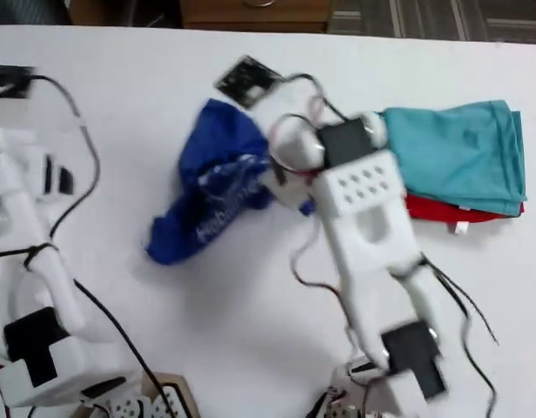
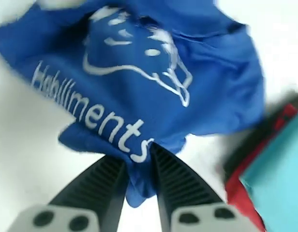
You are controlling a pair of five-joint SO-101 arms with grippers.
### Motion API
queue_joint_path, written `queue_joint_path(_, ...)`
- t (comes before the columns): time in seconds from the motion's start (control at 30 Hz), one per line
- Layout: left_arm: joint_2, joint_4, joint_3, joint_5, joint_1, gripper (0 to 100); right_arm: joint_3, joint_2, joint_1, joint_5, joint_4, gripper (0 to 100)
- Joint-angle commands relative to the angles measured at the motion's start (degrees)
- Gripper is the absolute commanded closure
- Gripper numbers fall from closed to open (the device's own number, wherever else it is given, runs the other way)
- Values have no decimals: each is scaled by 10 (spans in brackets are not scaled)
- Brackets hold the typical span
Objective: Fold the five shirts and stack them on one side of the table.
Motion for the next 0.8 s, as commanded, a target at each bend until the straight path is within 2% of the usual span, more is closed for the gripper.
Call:
queue_joint_path(0.0, -5, 47, -2, -73, 59, 779, 110, -82, 77, 28, -91, 979)
queue_joint_path(0.13, -4, 101, -1, -134, 120, 779, 216, -80, 116, 26, -188, 979)
queue_joint_path(0.23, -4, 132, -1, -149, 163, 779, 270, -76, 121, 25, -246, 978)
queue_joint_path(0.37, -4, 157, 0, -150, 220, 779, 302, -76, 117, 20, -276, 977)
queue_joint_path(0.47, -4, 163, 32, -150, 266, 779, 301, -78, 123, -11, -276, 977)
queue_joint_path(0.6, -6, 132, 114, -166, 307, 779, 300, -80, 134, -10, -276, 977)
queue_joint_path(0.77, -8, 52, 183, -174, 314, 778, 302, -80, 166, -14, -272, 957)
